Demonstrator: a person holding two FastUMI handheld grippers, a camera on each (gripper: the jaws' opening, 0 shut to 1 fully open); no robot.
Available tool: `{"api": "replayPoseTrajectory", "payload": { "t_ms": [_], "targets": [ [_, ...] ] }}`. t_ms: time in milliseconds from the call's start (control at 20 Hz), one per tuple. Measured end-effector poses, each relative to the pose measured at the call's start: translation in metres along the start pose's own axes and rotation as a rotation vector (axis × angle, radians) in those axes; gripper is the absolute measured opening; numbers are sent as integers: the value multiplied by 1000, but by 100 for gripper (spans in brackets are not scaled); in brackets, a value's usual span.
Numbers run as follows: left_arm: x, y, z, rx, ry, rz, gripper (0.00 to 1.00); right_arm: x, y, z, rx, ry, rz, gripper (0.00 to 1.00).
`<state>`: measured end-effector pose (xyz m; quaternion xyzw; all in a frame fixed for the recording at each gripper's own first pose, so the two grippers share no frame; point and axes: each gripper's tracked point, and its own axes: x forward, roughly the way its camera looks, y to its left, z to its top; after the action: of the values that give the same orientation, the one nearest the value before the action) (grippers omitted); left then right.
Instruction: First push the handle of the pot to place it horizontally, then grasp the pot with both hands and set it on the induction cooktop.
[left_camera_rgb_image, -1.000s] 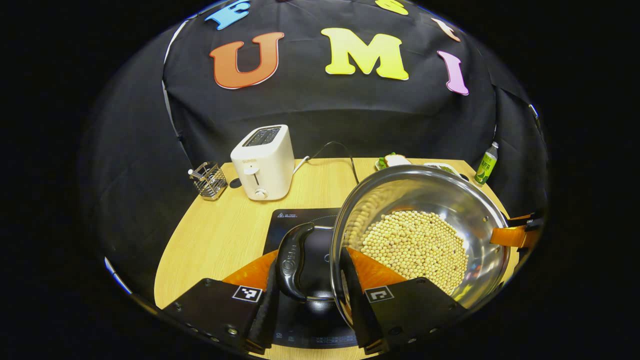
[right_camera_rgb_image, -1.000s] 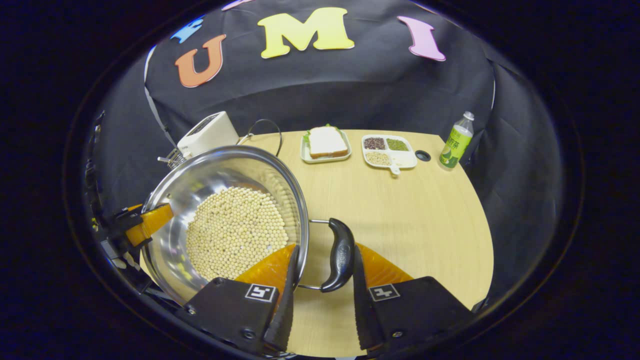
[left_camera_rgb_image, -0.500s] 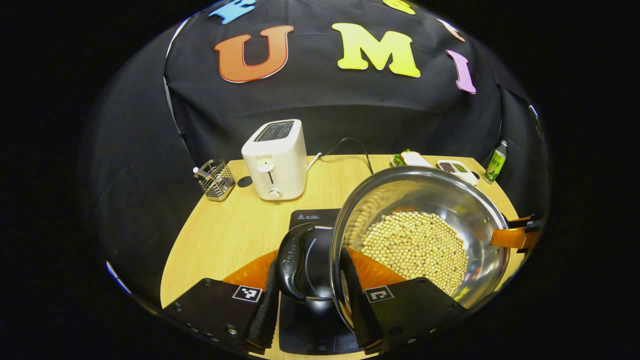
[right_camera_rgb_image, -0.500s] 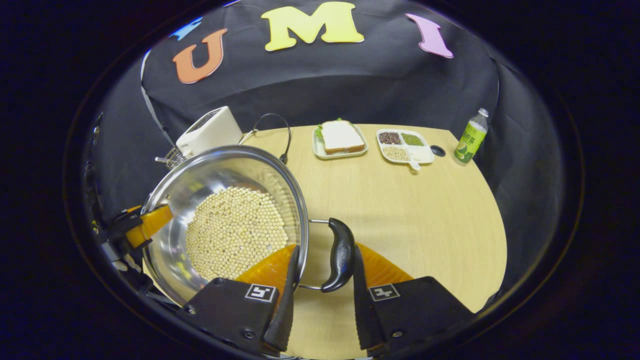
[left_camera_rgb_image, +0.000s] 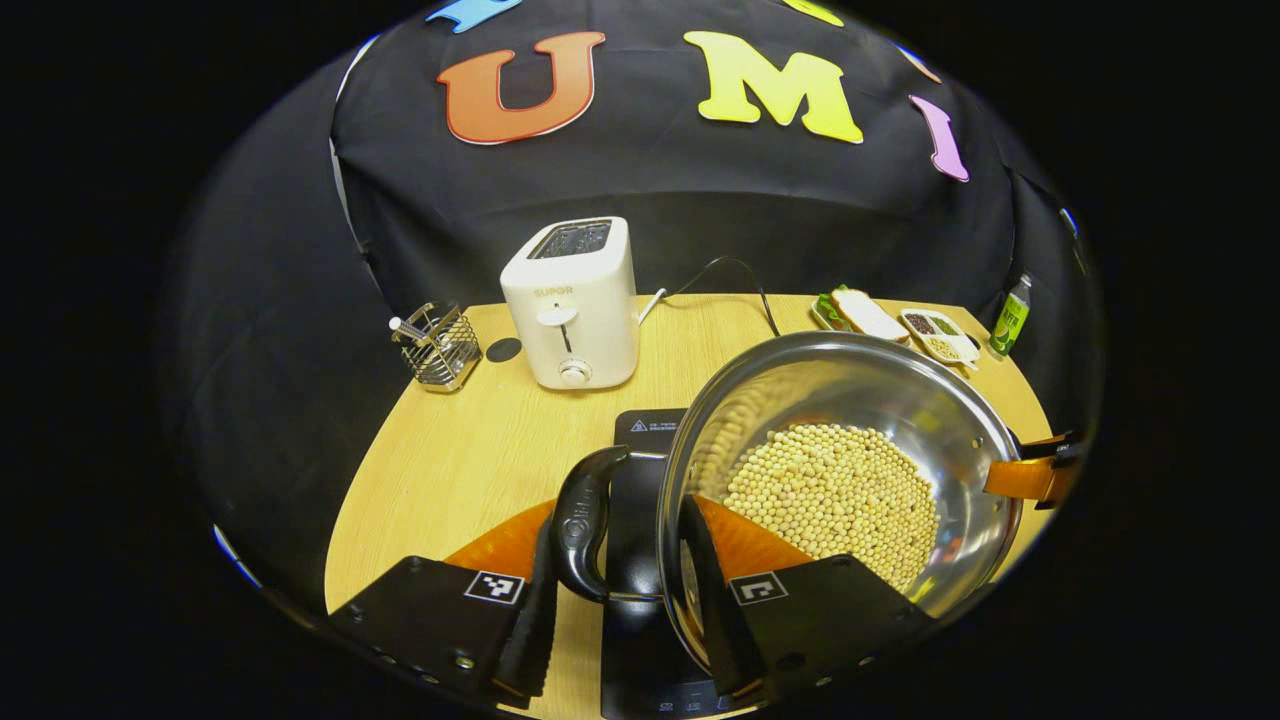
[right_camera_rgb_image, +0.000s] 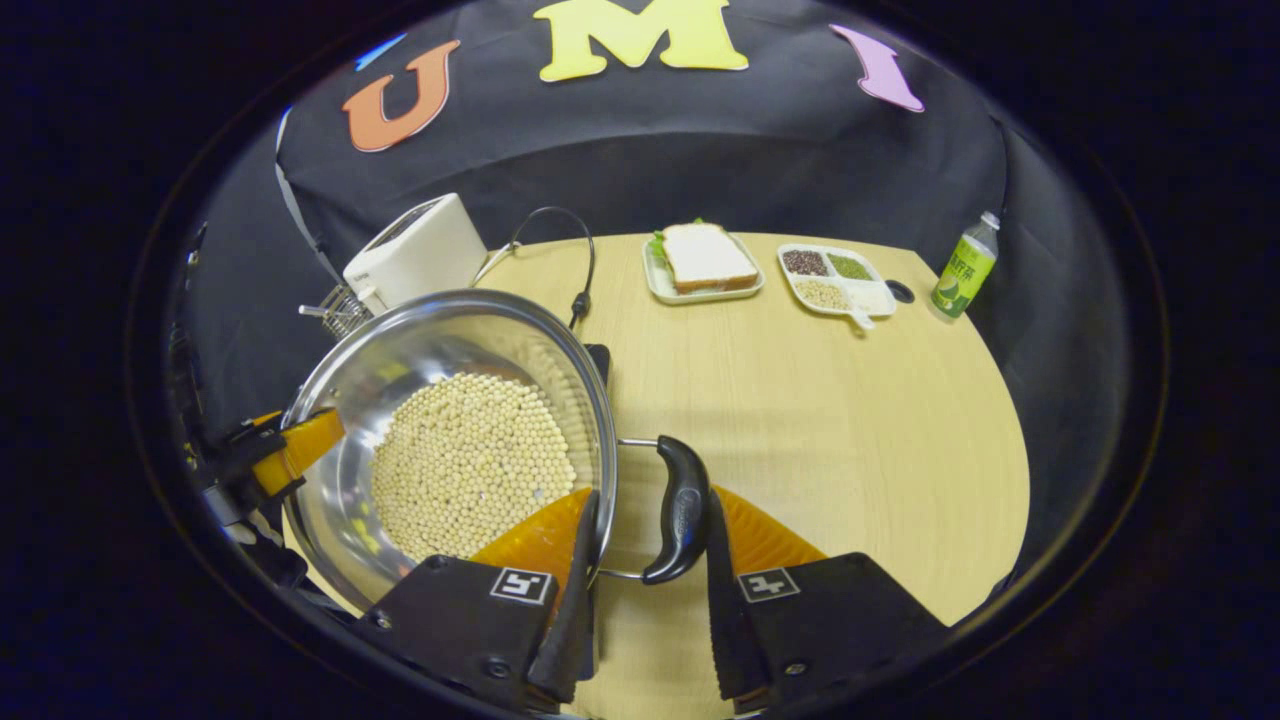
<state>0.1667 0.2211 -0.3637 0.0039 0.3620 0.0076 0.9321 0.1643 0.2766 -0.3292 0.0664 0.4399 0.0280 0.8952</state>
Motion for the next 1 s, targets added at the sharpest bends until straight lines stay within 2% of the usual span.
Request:
{"api": "replayPoseTrajectory", "payload": {
  "t_ms": [400, 750, 900, 950, 1000],
  "targets": [
    [14, 12, -7, -19, 14, 3, 59, 7, 12, 2, -9, 4, -22, 51],
    [19, 15, -17, -51, 30, -24, 61, 7, 16, 7, -16, -3, -35, 51],
    [19, 13, -16, -42, 19, -27, 61, 5, 16, 7, -9, -2, -40, 54],
    [20, 15, -17, -46, 21, -26, 61, 6, 16, 6, -8, -3, -40, 52],
    [20, 14, -16, -45, 18, -27, 72, 5, 16, 6, -9, -3, -39, 53]
  ]
}}
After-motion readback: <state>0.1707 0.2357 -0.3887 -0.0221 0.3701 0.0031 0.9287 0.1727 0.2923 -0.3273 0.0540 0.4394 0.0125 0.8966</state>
